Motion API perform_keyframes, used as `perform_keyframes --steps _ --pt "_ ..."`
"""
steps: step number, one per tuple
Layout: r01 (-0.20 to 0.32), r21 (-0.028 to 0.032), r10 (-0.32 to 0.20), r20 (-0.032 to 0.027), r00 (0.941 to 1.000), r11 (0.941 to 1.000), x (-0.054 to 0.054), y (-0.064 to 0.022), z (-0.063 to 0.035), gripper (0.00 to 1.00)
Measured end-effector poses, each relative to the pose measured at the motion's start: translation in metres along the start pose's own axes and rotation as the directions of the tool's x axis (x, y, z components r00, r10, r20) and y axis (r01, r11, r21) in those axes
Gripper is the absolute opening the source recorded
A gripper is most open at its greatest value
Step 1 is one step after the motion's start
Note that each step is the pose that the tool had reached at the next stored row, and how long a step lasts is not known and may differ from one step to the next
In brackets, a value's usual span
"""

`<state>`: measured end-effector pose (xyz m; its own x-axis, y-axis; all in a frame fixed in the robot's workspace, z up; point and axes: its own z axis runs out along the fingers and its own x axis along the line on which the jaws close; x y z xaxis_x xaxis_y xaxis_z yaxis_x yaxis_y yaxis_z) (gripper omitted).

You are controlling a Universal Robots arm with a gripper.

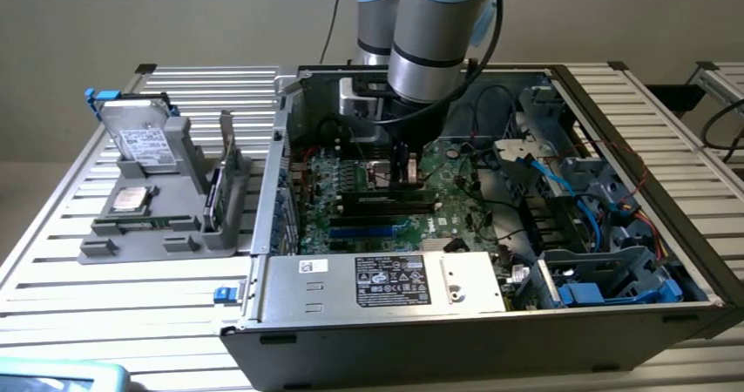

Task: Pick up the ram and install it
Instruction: 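Insert the ram into the slot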

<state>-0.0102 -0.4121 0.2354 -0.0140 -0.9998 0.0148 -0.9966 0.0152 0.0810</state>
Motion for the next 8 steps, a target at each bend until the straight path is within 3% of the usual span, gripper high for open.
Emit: perform_keyframes --steps 8 --pt "0.000 0.0001 0.000 0.0012 1.0000 1.0000 -0.0001 -0.0002 0.0022 0.13"
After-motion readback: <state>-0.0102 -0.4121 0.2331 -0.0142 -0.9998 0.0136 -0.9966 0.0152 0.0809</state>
